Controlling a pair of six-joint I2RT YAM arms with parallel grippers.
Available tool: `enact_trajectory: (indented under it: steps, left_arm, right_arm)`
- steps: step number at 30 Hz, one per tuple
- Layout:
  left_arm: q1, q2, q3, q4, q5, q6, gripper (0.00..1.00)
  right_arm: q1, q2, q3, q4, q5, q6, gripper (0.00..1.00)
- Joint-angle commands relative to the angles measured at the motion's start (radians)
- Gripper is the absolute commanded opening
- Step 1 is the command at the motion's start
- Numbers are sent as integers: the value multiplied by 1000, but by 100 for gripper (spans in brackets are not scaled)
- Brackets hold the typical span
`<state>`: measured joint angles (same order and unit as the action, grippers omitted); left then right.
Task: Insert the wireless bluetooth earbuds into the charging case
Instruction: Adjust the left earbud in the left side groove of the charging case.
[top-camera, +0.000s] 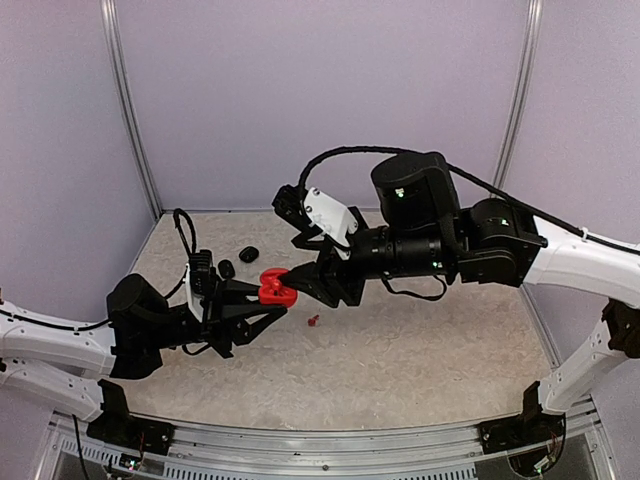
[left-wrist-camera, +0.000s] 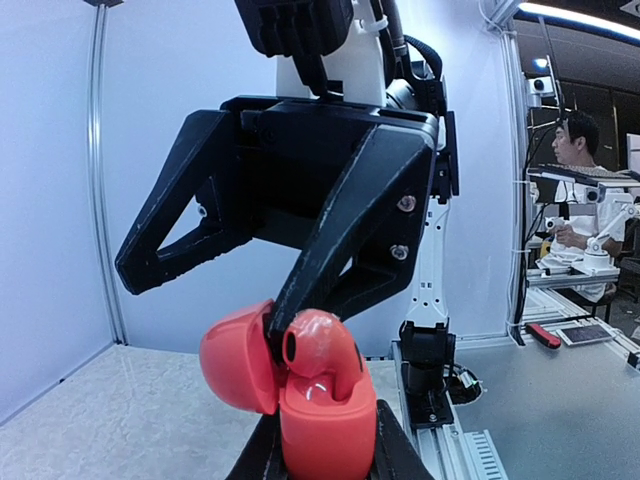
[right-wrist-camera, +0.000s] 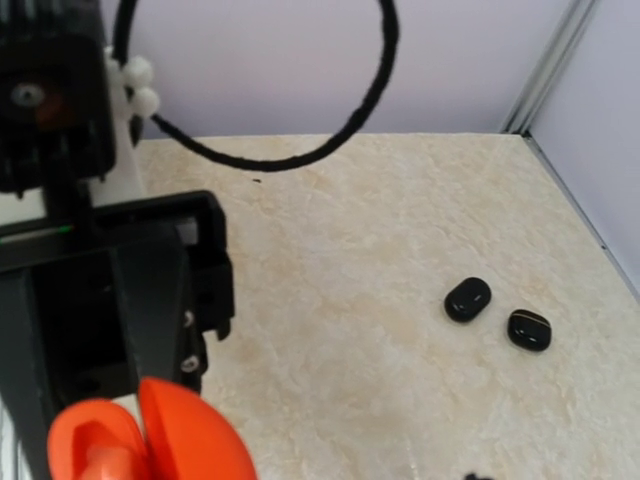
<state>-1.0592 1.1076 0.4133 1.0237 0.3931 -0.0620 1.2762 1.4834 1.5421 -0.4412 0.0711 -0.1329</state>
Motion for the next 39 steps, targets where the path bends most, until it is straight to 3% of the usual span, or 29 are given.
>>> enact_trajectory:
  steps: [1, 9, 22, 34, 39]
  left_arm:
    - [1, 5, -8, 90, -21, -14, 0]
    - [1, 19, -4, 97, -20, -22, 0]
    - [24, 7, -4, 101, 104, -45, 0]
    - [43, 12, -10, 55, -5, -43, 0]
    - [63, -4, -45, 70, -49, -66, 0]
  right_arm:
    - [17, 37, 30, 16, 50, 18, 61]
    - [63, 96, 72, -7, 107, -33, 61]
    - [70, 30, 9, 27, 67, -145, 64]
    - [60, -96, -95, 176, -151, -92, 65]
    - [-41, -144, -147, 212, -224, -11, 65]
